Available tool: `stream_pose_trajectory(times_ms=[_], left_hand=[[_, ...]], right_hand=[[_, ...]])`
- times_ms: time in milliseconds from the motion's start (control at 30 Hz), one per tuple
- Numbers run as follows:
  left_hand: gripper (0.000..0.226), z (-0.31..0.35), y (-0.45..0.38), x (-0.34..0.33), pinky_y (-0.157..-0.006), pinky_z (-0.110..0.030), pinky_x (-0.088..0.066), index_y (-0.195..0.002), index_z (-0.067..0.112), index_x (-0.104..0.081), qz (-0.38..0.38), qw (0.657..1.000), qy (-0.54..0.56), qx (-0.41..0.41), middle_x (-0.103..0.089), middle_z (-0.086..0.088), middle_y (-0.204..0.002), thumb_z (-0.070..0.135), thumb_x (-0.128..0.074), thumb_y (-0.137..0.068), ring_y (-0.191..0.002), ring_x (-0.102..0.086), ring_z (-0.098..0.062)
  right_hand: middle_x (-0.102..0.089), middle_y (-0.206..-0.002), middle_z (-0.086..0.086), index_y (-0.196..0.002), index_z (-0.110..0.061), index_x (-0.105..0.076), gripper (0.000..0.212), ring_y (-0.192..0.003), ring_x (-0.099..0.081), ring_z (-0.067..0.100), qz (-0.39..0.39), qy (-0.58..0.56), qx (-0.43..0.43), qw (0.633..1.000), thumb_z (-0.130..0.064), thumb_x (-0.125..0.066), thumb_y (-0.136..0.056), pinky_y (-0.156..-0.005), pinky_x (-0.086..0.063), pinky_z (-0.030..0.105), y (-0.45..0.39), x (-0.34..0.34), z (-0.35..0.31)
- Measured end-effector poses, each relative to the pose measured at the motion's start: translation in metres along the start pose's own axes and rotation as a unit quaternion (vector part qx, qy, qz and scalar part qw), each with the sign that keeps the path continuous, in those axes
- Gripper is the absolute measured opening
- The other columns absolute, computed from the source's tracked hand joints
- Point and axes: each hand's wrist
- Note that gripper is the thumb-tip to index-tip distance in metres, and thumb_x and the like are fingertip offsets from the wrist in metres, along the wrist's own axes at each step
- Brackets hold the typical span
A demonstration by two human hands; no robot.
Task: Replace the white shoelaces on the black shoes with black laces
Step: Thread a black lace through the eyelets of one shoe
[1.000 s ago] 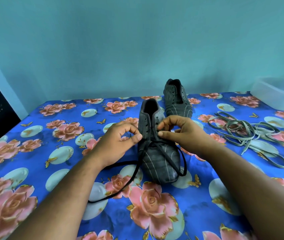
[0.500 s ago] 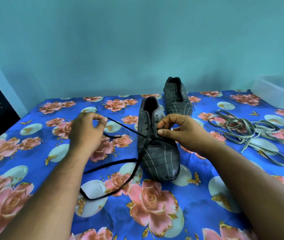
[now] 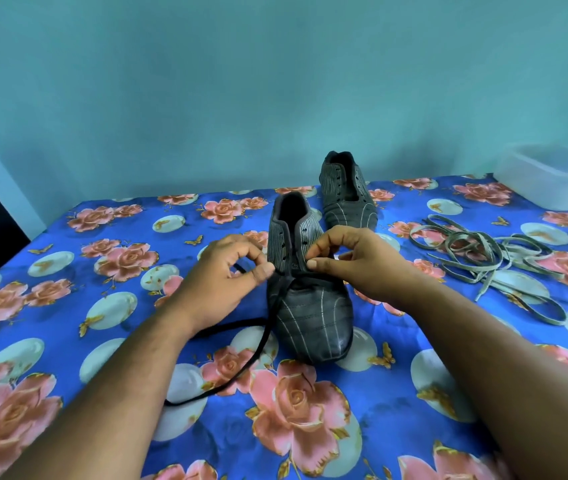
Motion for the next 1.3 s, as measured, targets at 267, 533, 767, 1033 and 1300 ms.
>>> stream_pose_trajectory(times_ms=[267,533,767,1033,1300], left_hand=[[0.025,-0.032,-0.008,0.046,-0.080,-0.048,-0.055,-0.085,0.027,-0.065,0.265,0.932,-0.162,0.188,-0.069,-0.004,-0.111,0.049,-0.064,-0.095,-0.095,-0.065,-0.032],[0.027,-0.011,-0.004,0.023,-0.082,-0.038,-0.052,-0.104,0.028,-0.070,0.140,0.981,-0.132,0.010,-0.066,0.009,-0.110,0.052,-0.065,-0.092,-0.095,-0.064,-0.013],[0.010,-0.001,0.003,0.001,-0.066,-0.010,-0.040,-0.085,0.022,-0.068,-0.025,0.997,-0.077,-0.010,-0.062,0.024,-0.078,0.027,-0.072,-0.093,-0.066,-0.053,0.008],[0.013,-0.007,0.001,0.009,-0.077,-0.031,-0.053,-0.088,0.018,-0.065,-0.044,0.995,-0.070,0.047,-0.074,0.002,-0.083,0.026,-0.065,-0.099,-0.076,-0.067,-0.018],[0.018,0.001,0.002,0.007,-0.073,-0.035,-0.055,-0.092,0.012,-0.065,-0.042,0.998,0.018,0.054,-0.065,-0.004,-0.077,0.029,-0.065,-0.097,-0.071,-0.059,-0.009]], right_hand=[[-0.063,-0.083,-0.004,-0.090,-0.014,-0.074,0.005,-0.059,-0.053,-0.006,-0.004,-0.009,0.000,1.000,-0.014,-0.079,-0.088,-0.067,-0.043,0.010,0.001,0.000,-0.001],[-0.064,-0.083,0.002,-0.089,-0.019,-0.074,0.005,-0.063,-0.052,-0.004,-0.002,0.006,0.007,1.000,-0.017,-0.079,-0.088,-0.068,-0.043,0.012,-0.001,0.000,0.001],[-0.063,-0.083,0.001,-0.092,-0.019,-0.075,0.006,-0.075,-0.055,0.004,-0.005,0.019,0.029,0.999,-0.017,-0.079,-0.088,-0.072,-0.042,0.011,-0.002,0.000,0.002],[-0.058,-0.085,-0.003,-0.097,-0.019,-0.076,0.011,-0.079,-0.053,0.006,-0.001,0.038,0.043,0.998,-0.013,-0.078,-0.088,-0.073,-0.041,0.009,-0.003,-0.003,-0.001],[-0.052,-0.090,-0.016,-0.100,-0.040,-0.073,0.014,-0.100,-0.046,0.013,-0.017,0.210,0.099,0.973,-0.042,-0.062,-0.091,-0.087,-0.036,0.025,0.000,-0.009,-0.008]])
Point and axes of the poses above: each hand's wrist, its own y-axis away from the middle knuckle, its own x-axis out of the back of the hand, z = x × y
